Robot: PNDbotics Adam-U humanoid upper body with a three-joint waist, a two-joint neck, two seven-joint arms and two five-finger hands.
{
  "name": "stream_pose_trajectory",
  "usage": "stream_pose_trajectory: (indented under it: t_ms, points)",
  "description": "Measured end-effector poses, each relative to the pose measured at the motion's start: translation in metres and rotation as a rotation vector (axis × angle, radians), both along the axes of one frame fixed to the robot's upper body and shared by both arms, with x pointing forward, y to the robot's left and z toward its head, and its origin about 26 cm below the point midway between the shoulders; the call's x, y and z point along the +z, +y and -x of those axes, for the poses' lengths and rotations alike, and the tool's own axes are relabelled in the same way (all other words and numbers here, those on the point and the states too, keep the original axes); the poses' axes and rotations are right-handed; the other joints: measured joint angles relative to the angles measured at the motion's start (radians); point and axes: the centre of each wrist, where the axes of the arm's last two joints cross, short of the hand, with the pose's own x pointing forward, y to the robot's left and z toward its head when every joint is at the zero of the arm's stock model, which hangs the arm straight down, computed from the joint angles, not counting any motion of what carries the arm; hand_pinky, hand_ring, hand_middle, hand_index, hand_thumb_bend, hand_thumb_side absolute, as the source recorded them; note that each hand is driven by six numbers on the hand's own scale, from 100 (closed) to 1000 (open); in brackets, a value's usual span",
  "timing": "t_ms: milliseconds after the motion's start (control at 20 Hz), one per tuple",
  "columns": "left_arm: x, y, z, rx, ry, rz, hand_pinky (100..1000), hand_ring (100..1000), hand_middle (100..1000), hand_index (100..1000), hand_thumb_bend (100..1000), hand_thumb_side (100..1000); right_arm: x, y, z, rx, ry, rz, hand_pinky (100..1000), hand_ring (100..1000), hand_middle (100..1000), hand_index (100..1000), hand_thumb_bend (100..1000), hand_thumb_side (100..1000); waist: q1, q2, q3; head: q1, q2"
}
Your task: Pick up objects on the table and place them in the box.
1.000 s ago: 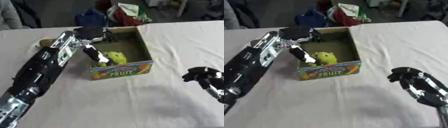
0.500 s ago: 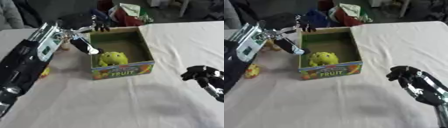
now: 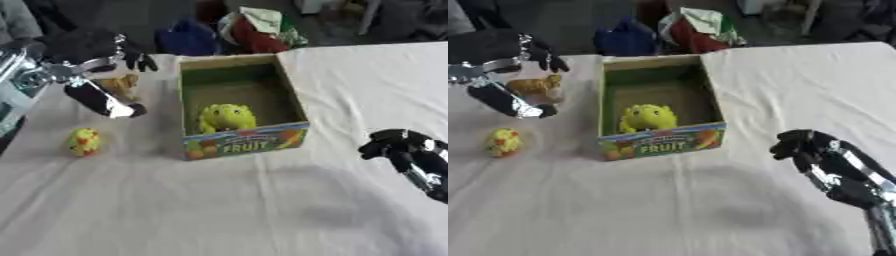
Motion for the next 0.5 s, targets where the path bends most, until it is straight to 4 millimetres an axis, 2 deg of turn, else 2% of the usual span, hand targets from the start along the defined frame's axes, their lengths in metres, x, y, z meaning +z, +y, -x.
stream_pose_trajectory:
  t_ms: [400, 450, 500]
  points:
    - [-0.014, 0.027, 0.009, 0.090, 0.062, -0.039, 688, 605, 594, 805, 457, 433, 0.000, -0.001, 0.000, -0.001, 0.000, 0.004, 744, 765, 659, 824, 100, 493, 0.000, -0.001, 0.006, -0.003, 0.000]
    - [-0.016, 0.030, 0.009, 0.101, 0.068, -0.041, 688, 605, 593, 805, 470, 405, 0.000, -0.001, 0.000, -0.001, -0.001, 0.004, 744, 766, 659, 824, 100, 482, 0.000, -0.001, 0.007, -0.003, 0.000]
    - [-0.018, 0.032, 0.009, 0.110, 0.073, -0.044, 689, 605, 594, 805, 459, 437, 0.000, -0.001, 0.000, -0.002, -0.001, 0.004, 744, 766, 660, 824, 100, 493, 0.000, -0.001, 0.007, -0.003, 0.000]
